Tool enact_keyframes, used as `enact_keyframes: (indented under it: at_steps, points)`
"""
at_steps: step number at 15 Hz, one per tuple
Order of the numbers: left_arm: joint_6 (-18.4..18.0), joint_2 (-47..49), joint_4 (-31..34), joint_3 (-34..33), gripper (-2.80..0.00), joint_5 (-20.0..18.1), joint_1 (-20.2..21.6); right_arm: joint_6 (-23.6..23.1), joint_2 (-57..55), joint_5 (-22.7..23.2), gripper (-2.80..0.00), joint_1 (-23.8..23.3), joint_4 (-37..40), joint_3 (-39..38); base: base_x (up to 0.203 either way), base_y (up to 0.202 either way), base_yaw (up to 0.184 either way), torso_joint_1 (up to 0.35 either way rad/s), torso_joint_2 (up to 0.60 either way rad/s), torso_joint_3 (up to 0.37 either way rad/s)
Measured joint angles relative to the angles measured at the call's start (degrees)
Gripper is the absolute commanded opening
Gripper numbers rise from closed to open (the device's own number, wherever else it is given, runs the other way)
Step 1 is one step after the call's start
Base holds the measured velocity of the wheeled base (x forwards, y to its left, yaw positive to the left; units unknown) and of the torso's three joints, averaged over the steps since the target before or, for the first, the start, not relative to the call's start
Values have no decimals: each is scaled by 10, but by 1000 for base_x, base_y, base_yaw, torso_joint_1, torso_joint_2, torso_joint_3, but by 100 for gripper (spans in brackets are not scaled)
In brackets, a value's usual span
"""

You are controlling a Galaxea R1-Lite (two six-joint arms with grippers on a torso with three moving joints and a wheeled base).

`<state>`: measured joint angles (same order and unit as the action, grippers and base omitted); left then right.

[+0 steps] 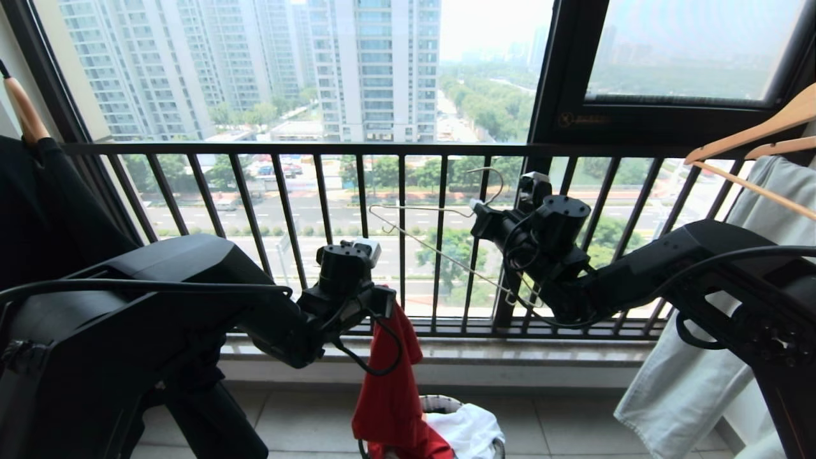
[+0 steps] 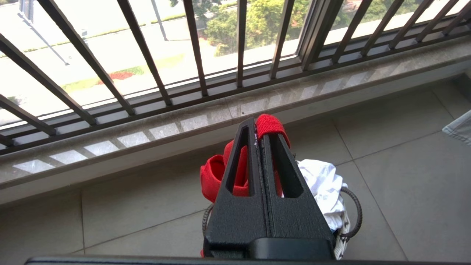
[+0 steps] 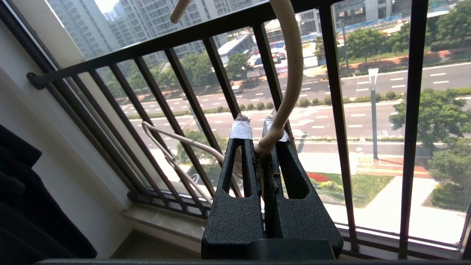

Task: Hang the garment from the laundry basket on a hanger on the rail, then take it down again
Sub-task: Put clothes in the basket

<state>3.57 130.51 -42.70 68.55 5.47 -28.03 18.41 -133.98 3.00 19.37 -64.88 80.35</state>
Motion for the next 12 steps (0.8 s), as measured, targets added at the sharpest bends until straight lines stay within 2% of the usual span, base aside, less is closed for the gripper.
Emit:
enact_keyframes:
  at_steps: [3,5,9,10,12]
  points:
    - [-2,1,0,0,-280,0,-1,-69,29,0,-280,-39,21,-14,0,0,0,0,0,0]
    - [1,2,0,2,-280,7,-13,-106,55,-1,-280,-58,63,-16,0,0,0,0,0,0]
    - [-9,44,-11,22,-280,44,-48,-110,109,-2,-280,-96,113,-19,0,0,0,0,0,0]
    - [-27,56,-10,28,-280,48,-59,-111,119,-2,-280,-101,120,-19,0,0,0,0,0,0]
    - [-73,71,37,39,-280,53,-72,-111,140,0,-280,-107,134,-19,0,0,0,0,0,0]
